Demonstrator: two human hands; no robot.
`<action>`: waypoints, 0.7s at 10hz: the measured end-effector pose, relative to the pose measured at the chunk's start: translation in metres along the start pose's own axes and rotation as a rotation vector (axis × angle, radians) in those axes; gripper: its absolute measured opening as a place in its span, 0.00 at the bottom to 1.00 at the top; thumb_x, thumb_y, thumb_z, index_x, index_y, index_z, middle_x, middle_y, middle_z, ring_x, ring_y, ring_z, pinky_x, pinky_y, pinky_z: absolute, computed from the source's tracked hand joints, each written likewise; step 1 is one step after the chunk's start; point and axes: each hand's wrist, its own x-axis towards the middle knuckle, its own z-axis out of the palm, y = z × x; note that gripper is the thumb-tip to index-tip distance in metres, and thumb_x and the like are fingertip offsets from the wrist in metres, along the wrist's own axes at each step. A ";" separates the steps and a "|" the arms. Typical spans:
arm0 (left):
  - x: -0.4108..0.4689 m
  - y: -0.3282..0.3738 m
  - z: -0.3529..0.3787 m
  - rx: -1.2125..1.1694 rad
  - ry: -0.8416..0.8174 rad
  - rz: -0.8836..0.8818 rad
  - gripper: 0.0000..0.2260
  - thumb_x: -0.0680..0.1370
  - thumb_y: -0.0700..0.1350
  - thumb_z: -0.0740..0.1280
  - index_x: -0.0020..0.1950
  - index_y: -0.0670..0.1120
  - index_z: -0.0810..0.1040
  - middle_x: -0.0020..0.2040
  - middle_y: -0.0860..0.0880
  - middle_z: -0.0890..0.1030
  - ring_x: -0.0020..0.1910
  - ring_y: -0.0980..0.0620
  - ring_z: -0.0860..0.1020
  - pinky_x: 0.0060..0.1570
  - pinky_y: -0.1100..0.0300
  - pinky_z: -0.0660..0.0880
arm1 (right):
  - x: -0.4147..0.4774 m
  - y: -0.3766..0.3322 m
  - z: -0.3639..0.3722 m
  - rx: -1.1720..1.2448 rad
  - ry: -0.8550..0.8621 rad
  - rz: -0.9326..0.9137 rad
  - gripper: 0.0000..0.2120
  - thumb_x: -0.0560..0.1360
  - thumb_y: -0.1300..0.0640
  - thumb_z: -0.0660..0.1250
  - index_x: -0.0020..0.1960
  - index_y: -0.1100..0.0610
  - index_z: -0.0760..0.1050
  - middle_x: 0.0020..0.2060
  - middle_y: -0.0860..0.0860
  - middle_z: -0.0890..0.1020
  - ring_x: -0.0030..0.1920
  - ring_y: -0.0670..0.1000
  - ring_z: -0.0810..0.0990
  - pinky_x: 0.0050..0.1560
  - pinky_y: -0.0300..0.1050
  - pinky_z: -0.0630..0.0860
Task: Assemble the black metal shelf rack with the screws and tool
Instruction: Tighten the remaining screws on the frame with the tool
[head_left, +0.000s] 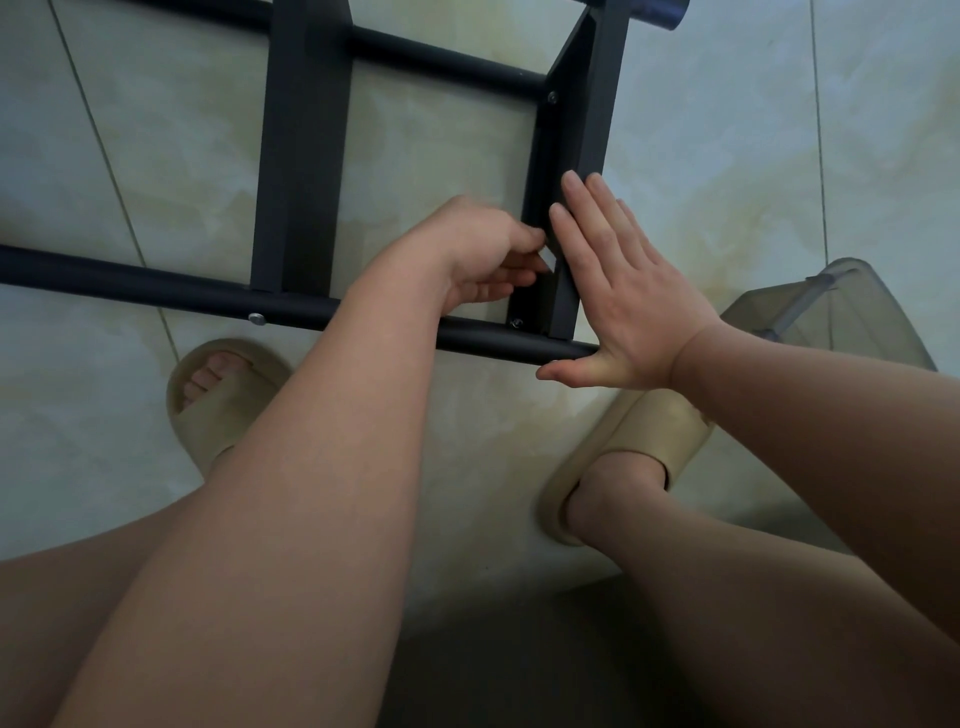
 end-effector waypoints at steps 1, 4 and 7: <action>-0.002 -0.002 0.003 0.089 -0.035 -0.013 0.03 0.80 0.44 0.67 0.49 0.45 0.80 0.34 0.52 0.84 0.39 0.54 0.82 0.47 0.59 0.77 | 0.000 0.000 0.000 0.004 0.002 -0.003 0.59 0.72 0.20 0.52 0.81 0.67 0.46 0.81 0.65 0.48 0.81 0.65 0.44 0.81 0.63 0.49; -0.003 -0.002 0.002 0.167 -0.056 -0.011 0.05 0.82 0.43 0.65 0.48 0.44 0.78 0.34 0.52 0.84 0.38 0.54 0.81 0.46 0.60 0.77 | 0.000 0.000 0.001 0.005 0.007 -0.008 0.58 0.73 0.21 0.52 0.81 0.67 0.46 0.81 0.65 0.48 0.81 0.65 0.44 0.80 0.63 0.49; -0.005 -0.007 -0.006 0.249 -0.131 0.080 0.08 0.83 0.41 0.63 0.45 0.45 0.77 0.40 0.49 0.83 0.39 0.56 0.79 0.44 0.63 0.76 | 0.000 0.001 0.002 0.007 0.012 -0.012 0.58 0.73 0.21 0.52 0.82 0.67 0.46 0.81 0.65 0.47 0.81 0.65 0.44 0.80 0.64 0.50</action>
